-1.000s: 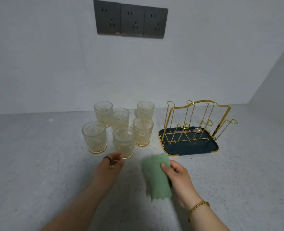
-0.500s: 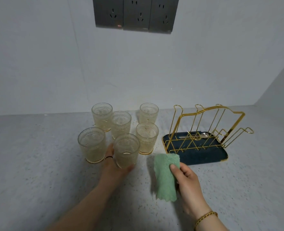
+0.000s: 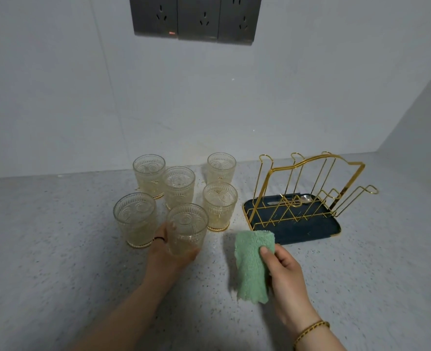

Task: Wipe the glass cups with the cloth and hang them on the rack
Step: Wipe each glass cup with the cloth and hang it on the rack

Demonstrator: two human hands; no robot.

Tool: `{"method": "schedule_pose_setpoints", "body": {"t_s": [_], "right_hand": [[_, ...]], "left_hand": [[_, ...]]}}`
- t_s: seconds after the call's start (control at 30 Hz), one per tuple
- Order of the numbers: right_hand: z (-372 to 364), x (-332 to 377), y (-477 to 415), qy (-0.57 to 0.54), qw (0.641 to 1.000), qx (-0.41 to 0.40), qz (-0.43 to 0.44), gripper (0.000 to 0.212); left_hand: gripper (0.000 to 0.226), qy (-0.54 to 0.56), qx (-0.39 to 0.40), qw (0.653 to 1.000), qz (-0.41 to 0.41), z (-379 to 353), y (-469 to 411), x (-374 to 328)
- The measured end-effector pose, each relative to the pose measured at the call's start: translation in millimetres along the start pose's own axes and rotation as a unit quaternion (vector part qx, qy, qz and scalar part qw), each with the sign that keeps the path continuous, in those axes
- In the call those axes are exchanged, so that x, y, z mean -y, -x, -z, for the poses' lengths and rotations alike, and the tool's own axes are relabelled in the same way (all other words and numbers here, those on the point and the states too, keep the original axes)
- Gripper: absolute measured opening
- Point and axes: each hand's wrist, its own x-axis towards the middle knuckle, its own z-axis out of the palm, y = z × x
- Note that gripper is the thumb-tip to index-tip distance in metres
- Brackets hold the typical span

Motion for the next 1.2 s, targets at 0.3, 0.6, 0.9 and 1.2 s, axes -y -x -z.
{"method": "schedule_pose_setpoints", "body": {"t_s": [0.3, 0.6, 0.9, 1.2], "right_hand": [[-14, 32, 26, -0.065, 0.993, 0.052, 0.083, 0.020], [-22, 52, 58, 0.187, 0.890, 0.156, 0.385, 0.021], [-25, 50, 61, 0.239, 0.861, 0.178, 0.412, 0.051], [-36, 63, 67, 0.160, 0.919, 0.179, 0.313, 0.042]], "left_hand": [[0.054, 0.174, 0.032, 0.984, -0.017, 32, 33, -42], [0.039, 0.238, 0.131, 0.962, -0.007, 32, 74, -62], [0.019, 0.197, 0.135, 0.968, -0.073, 24, 99, -82], [0.042, 0.142, 0.097, 0.982, -0.074, 25, 90, -99]]}}
